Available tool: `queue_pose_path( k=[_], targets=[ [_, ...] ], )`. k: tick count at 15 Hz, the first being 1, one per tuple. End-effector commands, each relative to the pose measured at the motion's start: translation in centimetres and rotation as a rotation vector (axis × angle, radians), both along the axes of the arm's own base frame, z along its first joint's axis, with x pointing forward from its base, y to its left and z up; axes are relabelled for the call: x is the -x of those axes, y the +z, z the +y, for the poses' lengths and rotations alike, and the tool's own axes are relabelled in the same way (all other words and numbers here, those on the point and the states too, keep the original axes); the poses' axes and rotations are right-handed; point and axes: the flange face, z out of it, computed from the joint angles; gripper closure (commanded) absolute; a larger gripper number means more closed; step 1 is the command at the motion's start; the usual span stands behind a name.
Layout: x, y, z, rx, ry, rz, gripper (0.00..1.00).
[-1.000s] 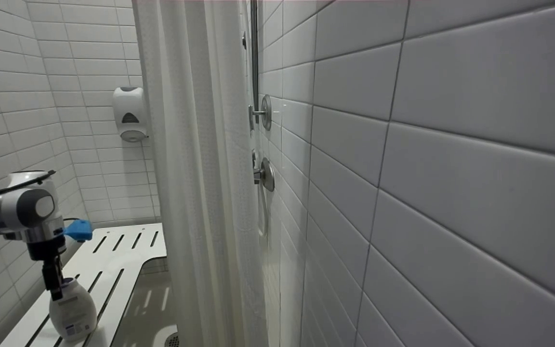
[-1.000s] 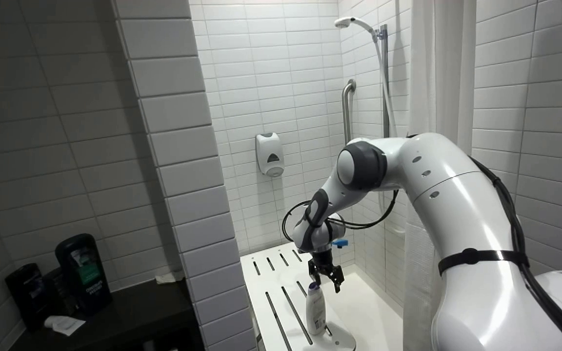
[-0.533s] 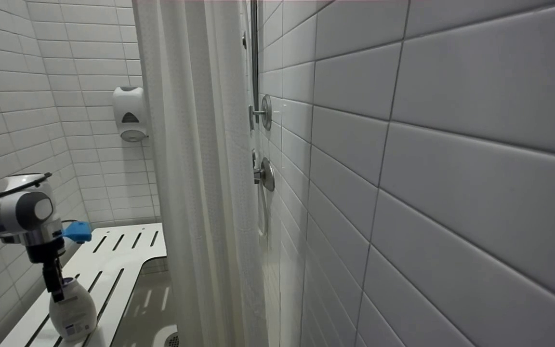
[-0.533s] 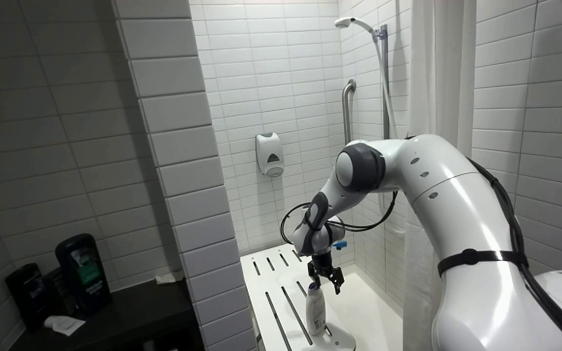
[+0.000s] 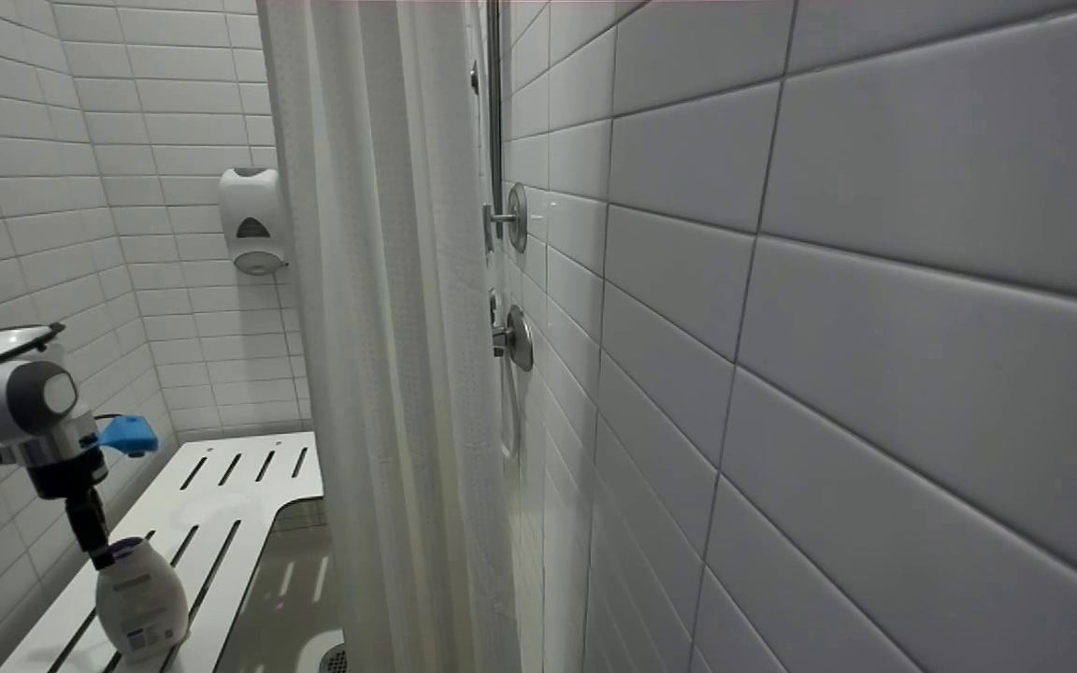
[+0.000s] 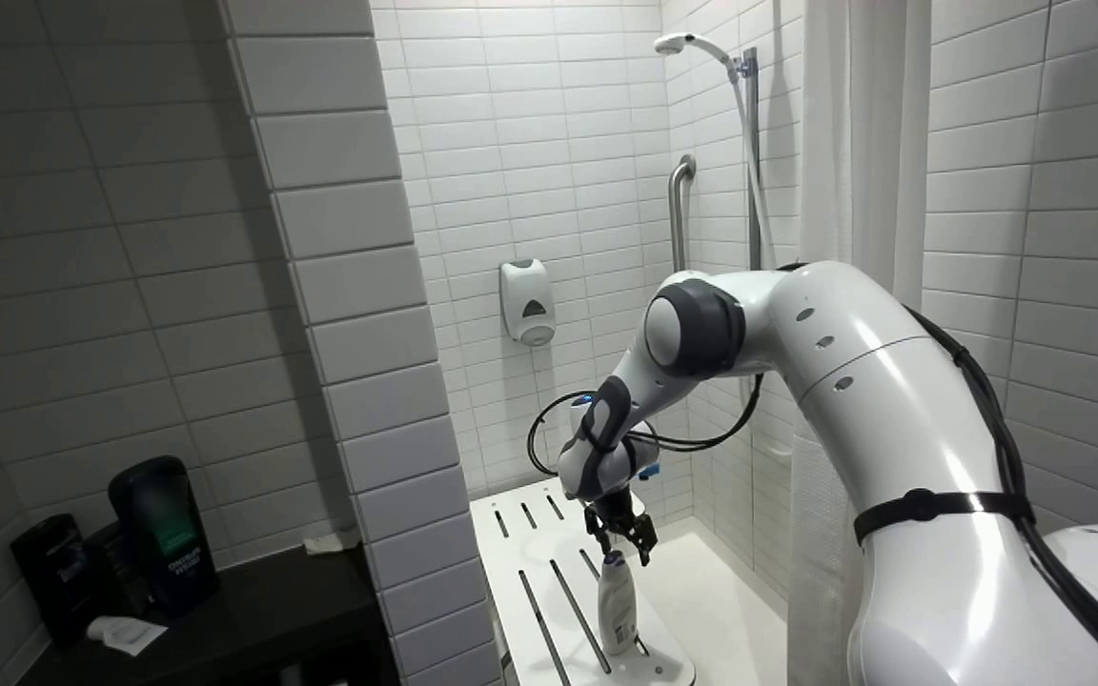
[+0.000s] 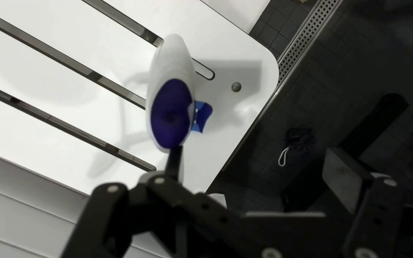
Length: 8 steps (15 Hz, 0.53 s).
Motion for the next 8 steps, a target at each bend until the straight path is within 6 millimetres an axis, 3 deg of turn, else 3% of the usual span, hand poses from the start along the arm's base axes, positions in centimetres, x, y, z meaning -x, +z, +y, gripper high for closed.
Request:
queue_pose_path(
  k=[1, 8],
  targets=[
    [-1.4, 1.9, 0.5, 0.033, 0.037, -0.055, 0.00],
    [-4.6, 2.9, 1.4, -0.022, 0.081, -0.110, 0.00]
  ],
)
